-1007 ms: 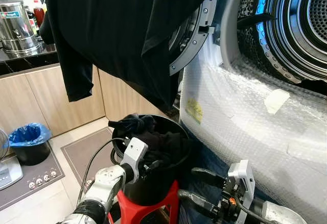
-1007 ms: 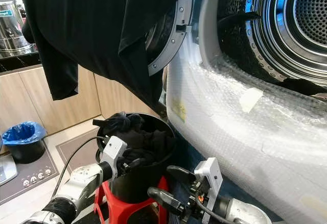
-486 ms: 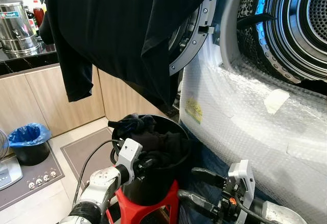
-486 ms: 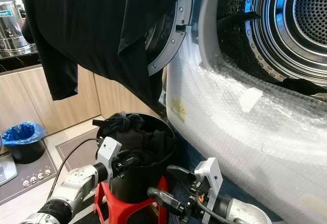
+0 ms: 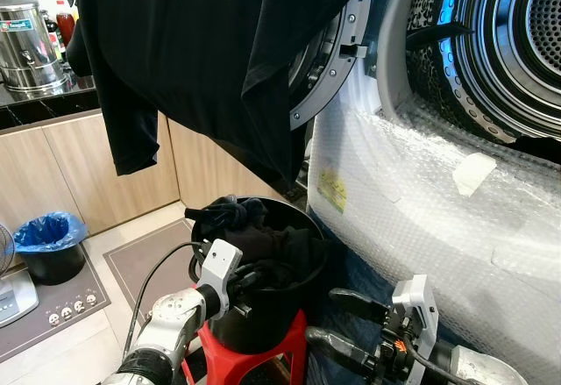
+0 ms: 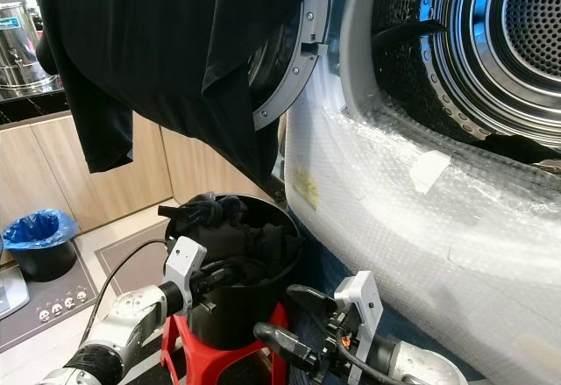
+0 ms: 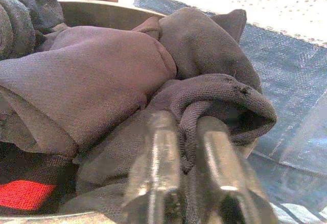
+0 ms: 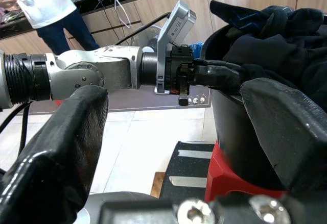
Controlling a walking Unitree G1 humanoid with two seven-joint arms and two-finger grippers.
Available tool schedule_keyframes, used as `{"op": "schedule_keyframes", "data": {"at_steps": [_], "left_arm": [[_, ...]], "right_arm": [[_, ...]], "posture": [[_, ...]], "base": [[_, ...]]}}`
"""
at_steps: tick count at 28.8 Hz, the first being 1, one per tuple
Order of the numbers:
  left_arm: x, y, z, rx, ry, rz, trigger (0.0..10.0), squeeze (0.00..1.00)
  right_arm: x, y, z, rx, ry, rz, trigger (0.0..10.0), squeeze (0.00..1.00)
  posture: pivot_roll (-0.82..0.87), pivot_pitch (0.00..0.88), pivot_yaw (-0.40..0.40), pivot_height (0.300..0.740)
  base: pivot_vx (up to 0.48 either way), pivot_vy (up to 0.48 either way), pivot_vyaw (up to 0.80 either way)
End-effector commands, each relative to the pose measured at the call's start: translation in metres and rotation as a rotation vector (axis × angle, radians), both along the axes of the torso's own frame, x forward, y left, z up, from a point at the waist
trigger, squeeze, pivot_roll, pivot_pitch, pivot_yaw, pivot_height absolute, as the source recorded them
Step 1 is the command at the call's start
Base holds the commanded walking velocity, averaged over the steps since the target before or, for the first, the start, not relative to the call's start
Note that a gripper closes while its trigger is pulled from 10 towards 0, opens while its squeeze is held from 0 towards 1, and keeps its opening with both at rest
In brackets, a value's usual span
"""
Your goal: Clothes washing
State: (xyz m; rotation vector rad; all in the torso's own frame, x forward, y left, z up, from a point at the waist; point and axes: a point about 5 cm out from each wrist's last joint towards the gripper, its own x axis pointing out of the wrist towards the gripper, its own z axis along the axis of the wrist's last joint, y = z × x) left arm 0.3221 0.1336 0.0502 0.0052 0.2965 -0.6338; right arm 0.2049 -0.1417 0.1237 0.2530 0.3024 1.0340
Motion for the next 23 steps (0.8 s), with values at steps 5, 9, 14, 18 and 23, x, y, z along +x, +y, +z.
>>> {"op": "schedule_keyframes", "data": {"at_steps": [5, 9, 14, 18, 23], "left_arm": [[-0.006, 0.004, -0.009, -0.011, 0.042, 0.015, 0.0, 0.0], [-0.008, 0.017, -0.009, 0.003, 0.024, 0.069, 0.0, 0.0], [-0.009, 0.032, -0.004, 0.032, -0.057, 0.148, 0.0, 0.0], [-0.01, 0.043, 0.008, 0.002, -0.165, 0.242, 0.0, 0.0], [-0.012, 0.047, 0.022, -0.021, -0.283, 0.296, 5.5, 0.0]], "right_arm": [[0.001, -0.002, 0.006, -0.009, -0.021, -0.001, 10.0, 0.0], [0.003, -0.003, 0.006, -0.013, -0.024, -0.004, 10.0, 0.0], [0.004, -0.004, 0.006, -0.016, -0.024, -0.008, 10.0, 0.0], [0.007, -0.003, 0.007, -0.011, -0.03, -0.008, 10.0, 0.0], [0.009, -0.002, 0.006, -0.009, -0.033, -0.007, 10.0, 0.0]], "posture": [[-0.04, 0.0, -0.062, 0.74], [-0.04, 0.0, -0.06, 0.74], [-0.04, 0.0, -0.064, 0.74], [-0.03, 0.0, -0.065, 0.74], [-0.02, 0.0, -0.069, 0.74]], "base": [[0.0, 0.0, 0.0], [0.0, 0.0, 0.0], [0.0, 0.0, 0.0], [0.0, 0.0, 0.0], [0.0, 0.0, 0.0]]}}
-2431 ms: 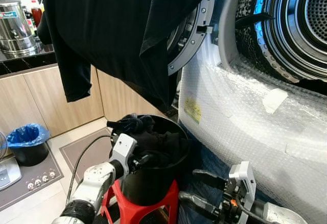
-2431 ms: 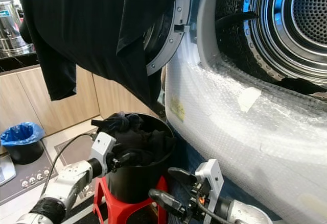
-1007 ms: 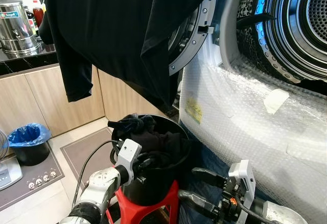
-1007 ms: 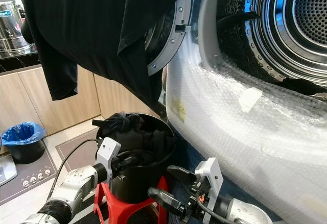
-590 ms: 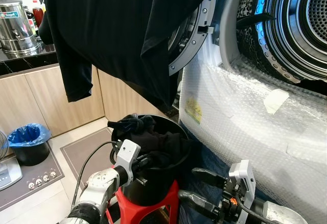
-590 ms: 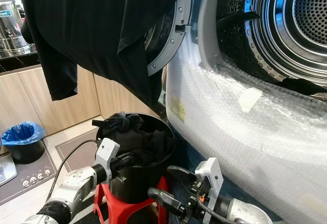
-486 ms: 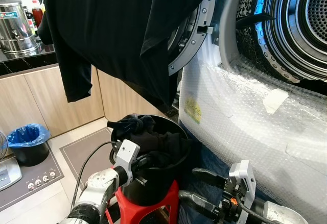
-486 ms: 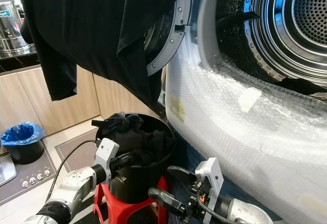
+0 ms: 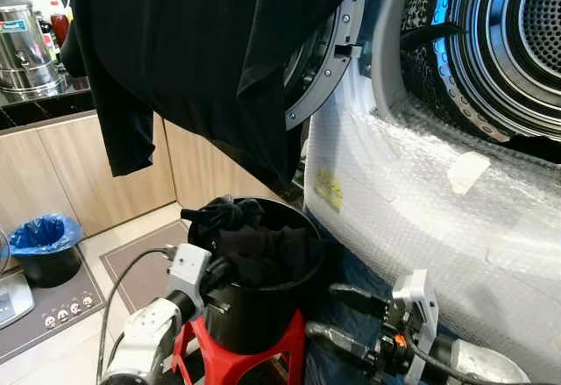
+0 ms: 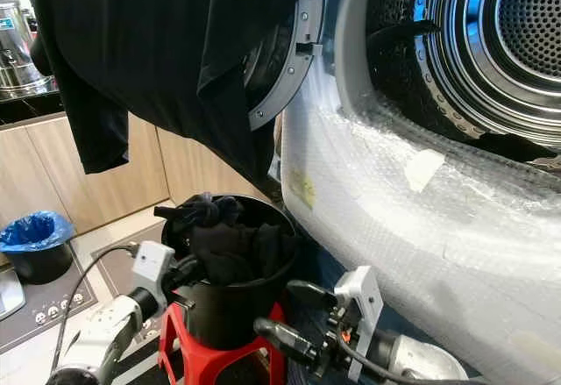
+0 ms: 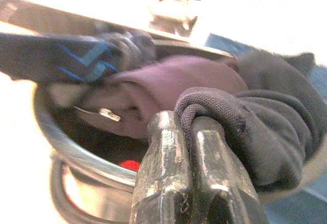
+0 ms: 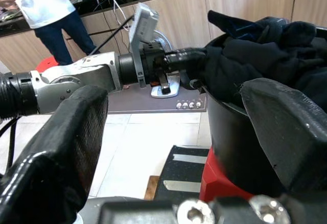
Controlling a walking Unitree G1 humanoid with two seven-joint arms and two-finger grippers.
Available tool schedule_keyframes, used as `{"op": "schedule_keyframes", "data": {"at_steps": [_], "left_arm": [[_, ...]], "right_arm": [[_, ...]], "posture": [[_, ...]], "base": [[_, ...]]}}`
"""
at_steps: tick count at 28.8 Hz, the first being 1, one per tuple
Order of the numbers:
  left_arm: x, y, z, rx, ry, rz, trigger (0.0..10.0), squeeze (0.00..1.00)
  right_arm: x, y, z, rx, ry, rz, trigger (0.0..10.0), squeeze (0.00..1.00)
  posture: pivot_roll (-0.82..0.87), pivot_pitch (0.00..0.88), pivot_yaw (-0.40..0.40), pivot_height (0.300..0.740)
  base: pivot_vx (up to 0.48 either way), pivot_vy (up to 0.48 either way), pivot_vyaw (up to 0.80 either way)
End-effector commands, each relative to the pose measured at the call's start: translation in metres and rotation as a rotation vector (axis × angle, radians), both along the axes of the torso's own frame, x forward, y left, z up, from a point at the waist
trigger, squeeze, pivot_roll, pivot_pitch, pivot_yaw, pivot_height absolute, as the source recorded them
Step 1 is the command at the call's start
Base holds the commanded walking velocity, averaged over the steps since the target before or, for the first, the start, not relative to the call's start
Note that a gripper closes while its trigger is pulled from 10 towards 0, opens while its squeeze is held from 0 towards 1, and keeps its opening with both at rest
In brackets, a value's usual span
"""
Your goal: Clothes washing
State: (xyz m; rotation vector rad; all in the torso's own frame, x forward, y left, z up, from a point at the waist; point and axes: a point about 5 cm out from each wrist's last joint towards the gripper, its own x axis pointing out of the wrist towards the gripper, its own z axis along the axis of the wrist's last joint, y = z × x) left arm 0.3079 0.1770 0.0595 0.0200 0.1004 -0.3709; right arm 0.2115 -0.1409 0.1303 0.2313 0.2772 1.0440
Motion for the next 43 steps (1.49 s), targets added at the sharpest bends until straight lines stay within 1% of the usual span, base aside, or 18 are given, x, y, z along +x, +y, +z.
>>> {"op": "schedule_keyframes", "data": {"at_steps": [1, 4, 5, 6, 12, 13, 14, 18, 21, 23, 25, 28, 34, 35, 36, 41, 42, 43], "left_arm": [[0.001, 0.004, 0.018, -0.005, -0.13, 0.049, 10.0, 0.0], [0.0, 0.007, 0.031, -0.013, -0.216, 0.083, 10.0, 0.0], [0.0, 0.009, 0.041, -0.015, -0.263, 0.095, 10.0, 0.0], [0.0, 0.009, 0.043, -0.014, -0.274, 0.096, 10.0, 0.0], [0.001, 0.008, 0.078, 0.04, -0.429, 0.098, 10.0, 0.0], [0.001, 0.008, 0.078, 0.04, -0.429, 0.098, 10.0, 0.0], [0.0, 0.008, 0.086, 0.045, -0.471, 0.099, 10.0, 0.0], [-0.001, 0.009, 0.098, 0.042, -0.52, 0.12, 10.0, 0.0], [-0.002, 0.006, 0.115, 0.045, -0.581, 0.121, 10.0, 0.0], [-0.002, 0.006, 0.12, 0.049, -0.596, 0.122, 10.0, 0.0], [-0.003, 0.003, 0.129, 0.041, -0.623, 0.111, 10.0, 0.0], [-0.003, -0.002, 0.138, 0.071, -0.66, 0.083, 10.0, 0.0], [-0.004, -0.015, 0.151, 0.093, -0.672, -0.019, 10.0, 0.0], [-0.005, -0.02, 0.162, 0.109, -0.703, -0.062, 10.0, 0.0], [-0.005, -0.02, 0.162, 0.109, -0.703, -0.062, 10.0, 0.0], [-0.007, -0.03, 0.186, 0.15, -0.775, -0.134, 10.0, 0.0], [-0.007, -0.03, 0.186, 0.15, -0.775, -0.134, 10.0, 0.0], [-0.009, -0.033, 0.195, 0.138, -0.801, -0.157, 10.0, 0.0]], "right_arm": [[0.003, -0.003, -0.001, -0.005, -0.002, -0.014, 10.0, 0.0], [0.005, -0.002, -0.001, -0.005, -0.003, -0.013, 10.0, 0.0], [0.006, -0.002, -0.001, -0.004, -0.005, -0.013, 10.0, 0.0], [0.007, -0.002, -0.001, -0.003, -0.005, -0.014, 10.0, 0.0], [0.011, -0.002, -0.001, -0.004, -0.013, -0.017, 10.0, 0.0], [0.011, -0.002, -0.001, -0.004, -0.013, -0.017, 10.0, 0.0], [0.012, -0.002, -0.001, -0.004, -0.015, -0.018, 10.0, 0.0], [0.013, -0.002, -0.001, -0.004, -0.019, -0.02, 10.0, 0.0], [0.015, -0.002, -0.001, -0.004, -0.023, -0.02, 10.0, 0.0], [0.015, -0.002, -0.001, -0.005, -0.024, -0.02, 10.0, 0.0], [0.016, -0.002, -0.001, -0.004, -0.026, -0.02, 10.0, 0.0], [0.017, -0.002, -0.001, -0.004, -0.029, -0.018, 10.0, 0.0], [0.019, -0.002, 0.001, -0.003, -0.037, -0.018, 10.0, 0.0], [0.019, -0.001, 0.001, -0.004, -0.042, -0.022, 10.0, 0.0], [0.019, -0.001, 0.001, -0.004, -0.042, -0.022, 10.0, 0.0], [0.02, -0.002, 0.001, 0.001, -0.053, -0.037, 10.0, 0.0], [0.02, -0.002, 0.001, 0.001, -0.053, -0.037, 10.0, 0.0], [0.022, -0.002, 0.001, 0.003, -0.063, -0.055, 10.0, 0.0]], "posture": [[-0.02, 0.0, -0.071, 0.74], [-0.01, 0.0, -0.073, 0.74], [-0.01, 0.0, -0.074, 0.74], [-0.01, 0.0, -0.074, 0.74], [-0.01, 0.0, -0.076, 0.74], [-0.01, 0.0, -0.076, 0.74], [-0.01, 0.0, -0.075, 0.74], [-0.01, 0.0, -0.076, 0.74], [-0.01, 0.0, -0.077, 0.74], [-0.01, 0.0, -0.078, 0.74], [-0.01, 0.0, -0.079, 0.74], [-0.01, 0.0, -0.08, 0.74], [-0.01, 0.0, -0.078, 0.74], [-0.01, 0.0, -0.075, 0.74], [-0.01, 0.0, -0.075, 0.74], [-0.01, 0.0, -0.07, 0.74], [-0.01, 0.0, -0.07, 0.74], [-0.02, 0.0, -0.068, 0.74]], "base": [[0.0, 0.0, 0.0], [0.0, 0.0, 0.0], [0.0, 0.0, 0.0], [0.0, 0.0, 0.0], [0.0, 0.0, 0.0], [0.0, 0.0, 0.0], [0.0, 0.0, 0.0], [0.0, 0.0, 0.0], [0.0, 0.0, 0.0], [0.0, 0.0, 0.0], [0.0, 0.0, 0.0], [0.0, 0.0, 0.0], [0.0, 0.0, 0.0], [0.0, 0.0, 0.0], [0.0, 0.0, 0.0], [0.0, 0.0, 0.0], [0.0, 0.0, 0.0], [0.0, 0.0, 0.0]]}}
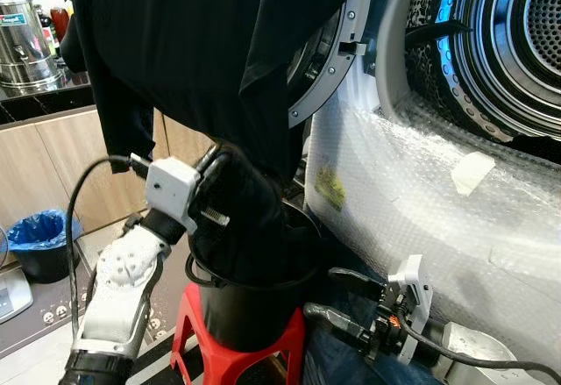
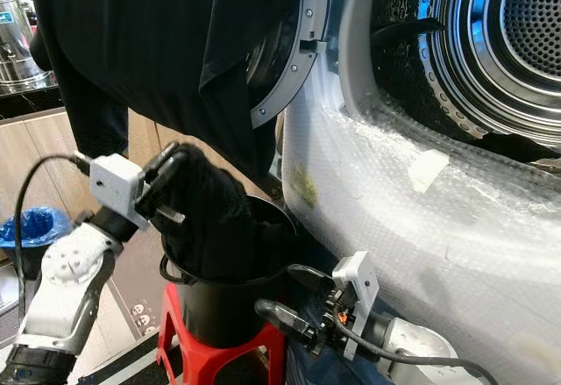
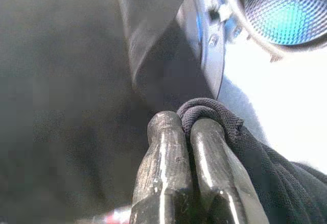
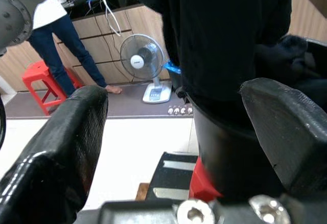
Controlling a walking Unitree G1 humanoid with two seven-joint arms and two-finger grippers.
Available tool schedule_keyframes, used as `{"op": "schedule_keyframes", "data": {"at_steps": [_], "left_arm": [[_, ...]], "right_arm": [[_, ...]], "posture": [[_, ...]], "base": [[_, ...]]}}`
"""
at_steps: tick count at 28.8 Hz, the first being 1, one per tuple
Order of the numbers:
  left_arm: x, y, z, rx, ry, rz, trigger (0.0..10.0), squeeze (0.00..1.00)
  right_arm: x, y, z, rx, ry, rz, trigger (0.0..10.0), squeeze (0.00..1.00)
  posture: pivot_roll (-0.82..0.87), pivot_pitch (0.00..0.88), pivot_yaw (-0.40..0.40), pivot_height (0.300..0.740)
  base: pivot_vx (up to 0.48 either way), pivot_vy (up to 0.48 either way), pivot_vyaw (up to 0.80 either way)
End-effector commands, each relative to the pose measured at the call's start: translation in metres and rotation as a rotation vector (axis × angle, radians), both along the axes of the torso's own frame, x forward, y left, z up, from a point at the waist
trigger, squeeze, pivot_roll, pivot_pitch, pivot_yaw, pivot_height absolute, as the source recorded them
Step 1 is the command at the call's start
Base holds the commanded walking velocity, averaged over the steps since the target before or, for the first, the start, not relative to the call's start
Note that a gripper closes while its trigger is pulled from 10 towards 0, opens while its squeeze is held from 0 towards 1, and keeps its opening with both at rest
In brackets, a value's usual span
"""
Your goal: Clothes washing
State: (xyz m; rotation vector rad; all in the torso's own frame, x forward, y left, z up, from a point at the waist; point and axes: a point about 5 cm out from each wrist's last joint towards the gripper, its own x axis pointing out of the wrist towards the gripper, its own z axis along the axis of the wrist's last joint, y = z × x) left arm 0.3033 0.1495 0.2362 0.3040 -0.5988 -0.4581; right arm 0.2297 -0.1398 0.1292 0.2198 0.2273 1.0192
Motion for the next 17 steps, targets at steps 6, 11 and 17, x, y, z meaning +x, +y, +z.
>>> {"op": "schedule_keyframes", "data": {"at_steps": [6, 11, 17], "left_arm": [[-0.011, -0.018, 0.046, -0.016, -0.139, -0.109, 10.0, 0.0], [-0.018, -0.033, 0.068, -0.061, -0.183, -0.179, 10.0, 0.0], [-0.024, -0.046, 0.09, -0.102, -0.243, -0.249, 10.0, 0.0]], "right_arm": [[0.018, -0.007, 0.01, 0.013, -0.079, -0.15, 10.0, 0.0], [0.033, -0.012, 0.02, 0.064, -0.13, -0.273, 10.0, 0.0], [0.038, -0.014, 0.027, 0.119, -0.146, -0.313, 10.0, 0.0]], "posture": [[-0.02, 0.0, -0.063, 0.74], [-0.01, 0.0, -0.063, 0.74], [-0.01, 0.0, -0.062, 0.74]], "base": [[0.0, 0.0, 0.0], [0.0, 0.0, 0.0], [0.0, 0.0, 0.0]]}}
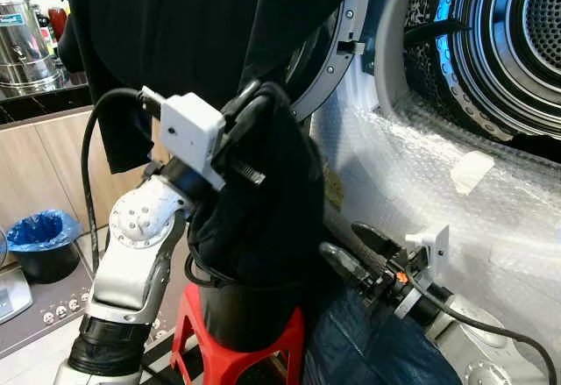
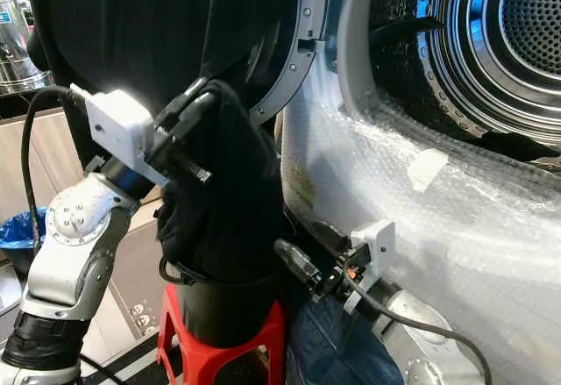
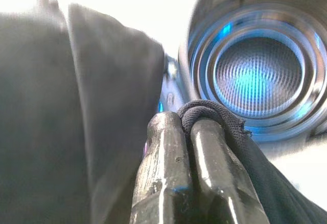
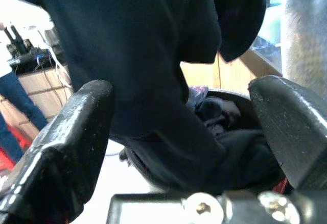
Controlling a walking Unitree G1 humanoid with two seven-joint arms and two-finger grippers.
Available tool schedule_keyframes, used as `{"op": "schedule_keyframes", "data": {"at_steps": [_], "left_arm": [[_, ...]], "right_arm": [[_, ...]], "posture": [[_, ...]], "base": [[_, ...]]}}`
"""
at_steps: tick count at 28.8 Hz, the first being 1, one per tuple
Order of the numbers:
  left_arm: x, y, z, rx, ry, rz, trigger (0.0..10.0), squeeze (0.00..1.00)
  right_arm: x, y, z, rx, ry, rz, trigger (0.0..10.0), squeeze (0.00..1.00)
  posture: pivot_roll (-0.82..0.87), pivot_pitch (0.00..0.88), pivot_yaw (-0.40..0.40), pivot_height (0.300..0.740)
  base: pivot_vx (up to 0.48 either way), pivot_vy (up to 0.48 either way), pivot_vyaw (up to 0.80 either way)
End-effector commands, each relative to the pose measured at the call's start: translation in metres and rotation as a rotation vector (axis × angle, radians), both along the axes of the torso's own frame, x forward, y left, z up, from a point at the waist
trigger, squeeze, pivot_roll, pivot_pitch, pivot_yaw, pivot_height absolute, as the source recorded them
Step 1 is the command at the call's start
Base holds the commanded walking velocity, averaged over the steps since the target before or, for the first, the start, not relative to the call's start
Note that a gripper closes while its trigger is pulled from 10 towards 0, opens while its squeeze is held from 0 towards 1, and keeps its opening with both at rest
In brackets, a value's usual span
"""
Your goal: Clothes washing
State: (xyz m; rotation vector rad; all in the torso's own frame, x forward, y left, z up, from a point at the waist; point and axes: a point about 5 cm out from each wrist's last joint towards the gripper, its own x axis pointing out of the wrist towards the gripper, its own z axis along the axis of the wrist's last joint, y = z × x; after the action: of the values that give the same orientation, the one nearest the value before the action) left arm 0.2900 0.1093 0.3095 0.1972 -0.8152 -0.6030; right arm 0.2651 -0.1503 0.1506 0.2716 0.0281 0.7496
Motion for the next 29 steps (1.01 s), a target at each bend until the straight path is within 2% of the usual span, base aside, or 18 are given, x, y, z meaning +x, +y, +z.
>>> {"op": "schedule_keyframes", "data": {"at_steps": [1, 6, 8, 15, 19, 22, 24, 29], "left_arm": [[-0.01, -0.008, 0.018, -0.021, -0.077, -0.051, 10.0, 0.0], [-0.006, -0.018, 0.02, -0.028, -0.066, -0.081, 10.0, 0.0], [0.0, -0.021, 0.015, -0.009, -0.052, -0.072, 10.0, 0.0], [0.014, -0.024, 0.013, -0.022, -0.019, -0.071, 10.0, 0.0], [0.021, -0.028, 0.014, -0.026, -0.019, -0.07, 10.0, 0.0], [0.025, -0.032, 0.014, -0.032, -0.016, -0.071, 10.0, 0.0], [0.026, -0.034, 0.014, -0.034, -0.015, -0.071, 10.0, 0.0], [0.031, -0.043, 0.01, -0.028, 0.002, -0.083, 10.0, 0.0]], "right_arm": [[0.002, -0.003, 0.006, 0.027, -0.02, -0.009, 10.0, 0.0], [-0.007, 0.003, 0.005, 0.027, -0.018, 0.07, 10.0, 0.0], [-0.01, 0.006, 0.008, 0.041, -0.019, 0.095, 10.0, 0.0], [-0.019, 0.012, 0.011, 0.035, -0.024, 0.187, 10.0, 0.0], [-0.018, 0.014, 0.013, 0.023, -0.028, 0.184, 10.0, 0.0], [-0.008, 0.008, 0.008, -0.04, -0.027, 0.09, 10.0, 0.0], [-0.007, 0.008, 0.008, -0.03, -0.023, 0.091, 10.0, 0.0], [-0.008, 0.018, 0.015, -0.042, -0.035, 0.085, 10.0, 0.0]], "posture": [[-0.01, 0.0, -0.062, 0.74], [-0.01, 0.0, -0.058, 0.74], [-0.02, 0.0, -0.055, 0.74], [-0.02, 0.0, -0.051, 0.74], [-0.02, 0.0, -0.049, 0.74], [-0.02, 0.0, -0.046, 0.74], [-0.02, 0.0, -0.045, 0.74], [-0.02, 0.0, -0.043, 0.74]], "base": [[0.0, 0.0, 0.0], [0.0, 0.0, 0.0], [0.0, 0.0, 0.0], [0.0, 0.0, 0.0], [0.0, 0.0, 0.0], [0.0, 0.0, 0.0], [0.0, 0.0, 0.0], [0.0, 0.0, 0.0]]}}
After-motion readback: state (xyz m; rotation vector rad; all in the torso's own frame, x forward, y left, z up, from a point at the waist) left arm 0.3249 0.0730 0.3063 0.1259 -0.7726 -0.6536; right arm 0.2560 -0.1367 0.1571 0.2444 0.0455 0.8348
